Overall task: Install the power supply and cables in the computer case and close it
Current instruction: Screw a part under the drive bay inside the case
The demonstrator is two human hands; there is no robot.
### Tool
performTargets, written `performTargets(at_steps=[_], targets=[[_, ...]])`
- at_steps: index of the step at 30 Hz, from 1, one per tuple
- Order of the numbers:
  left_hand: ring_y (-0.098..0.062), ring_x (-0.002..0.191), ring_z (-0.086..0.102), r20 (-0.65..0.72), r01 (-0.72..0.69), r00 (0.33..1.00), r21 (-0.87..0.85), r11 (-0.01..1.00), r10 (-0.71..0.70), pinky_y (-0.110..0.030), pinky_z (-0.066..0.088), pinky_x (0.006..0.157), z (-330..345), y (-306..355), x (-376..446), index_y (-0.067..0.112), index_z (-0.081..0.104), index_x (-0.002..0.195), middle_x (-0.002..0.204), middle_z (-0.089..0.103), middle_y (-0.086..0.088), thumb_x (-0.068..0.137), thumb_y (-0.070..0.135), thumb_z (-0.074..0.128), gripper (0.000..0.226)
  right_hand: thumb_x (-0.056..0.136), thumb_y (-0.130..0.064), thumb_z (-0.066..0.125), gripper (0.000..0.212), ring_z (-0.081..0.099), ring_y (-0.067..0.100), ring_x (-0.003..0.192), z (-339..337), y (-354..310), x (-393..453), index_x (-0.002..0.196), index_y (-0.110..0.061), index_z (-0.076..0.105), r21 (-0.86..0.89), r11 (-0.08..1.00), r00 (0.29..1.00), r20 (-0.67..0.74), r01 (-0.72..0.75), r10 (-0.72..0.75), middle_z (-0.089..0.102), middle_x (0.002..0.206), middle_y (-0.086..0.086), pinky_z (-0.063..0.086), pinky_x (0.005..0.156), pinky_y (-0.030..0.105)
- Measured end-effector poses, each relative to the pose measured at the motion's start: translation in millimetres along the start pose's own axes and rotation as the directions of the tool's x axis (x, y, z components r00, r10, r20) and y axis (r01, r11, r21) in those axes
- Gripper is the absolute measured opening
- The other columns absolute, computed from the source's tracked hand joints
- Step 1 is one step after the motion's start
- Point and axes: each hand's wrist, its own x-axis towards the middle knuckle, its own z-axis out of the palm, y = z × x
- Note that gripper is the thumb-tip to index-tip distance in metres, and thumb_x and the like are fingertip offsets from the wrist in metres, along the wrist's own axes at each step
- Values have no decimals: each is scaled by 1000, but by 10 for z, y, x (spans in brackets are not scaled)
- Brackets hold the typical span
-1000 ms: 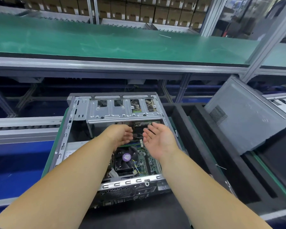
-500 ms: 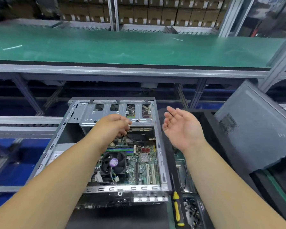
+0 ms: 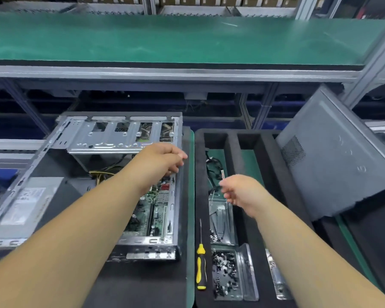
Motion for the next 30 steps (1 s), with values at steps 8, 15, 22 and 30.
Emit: performTargets(at_steps=[8,15,22,30], targets=[[2,71,65,-50,-55,996,224,973,68,-19,46,61,254,-7,-83,32,69,87,85,70,12,90,28,58,12,87,-42,70,33,60,22,80,345,431,49,93,-10,64,-753,648,977,203,111,69,67,88,9,52,79,31],[-8,79,63,-72,-104,989,271,957,128,-24,50,69,345,-34,-128,34,69,86,84,67,12,90,26,60,12,76,-55,75,44,57,23,74,583,645,192,77,-14,59,-866,482,982,179,132,52,55,69,-1,45,65,28],[5,72,54,90,-247,968,535,808,236,-20,44,68,566,129,-17,34,66,90,82,61,20,90,27,57,11,91,-23,57,21,57,20,71,419,591,258,99,-7,68,-785,588,969,249,195,10,65,87,10,46,63,21],[-15,91,55,205,-288,957,737,611,203,-32,46,80,877,120,140,27,62,108,103,61,7,95,36,51,19,98,-13,56,12,60,15,64,-159,270,130,88,-9,61,-267,840,875,254,472,-411,65,69,-4,49,63,24]])
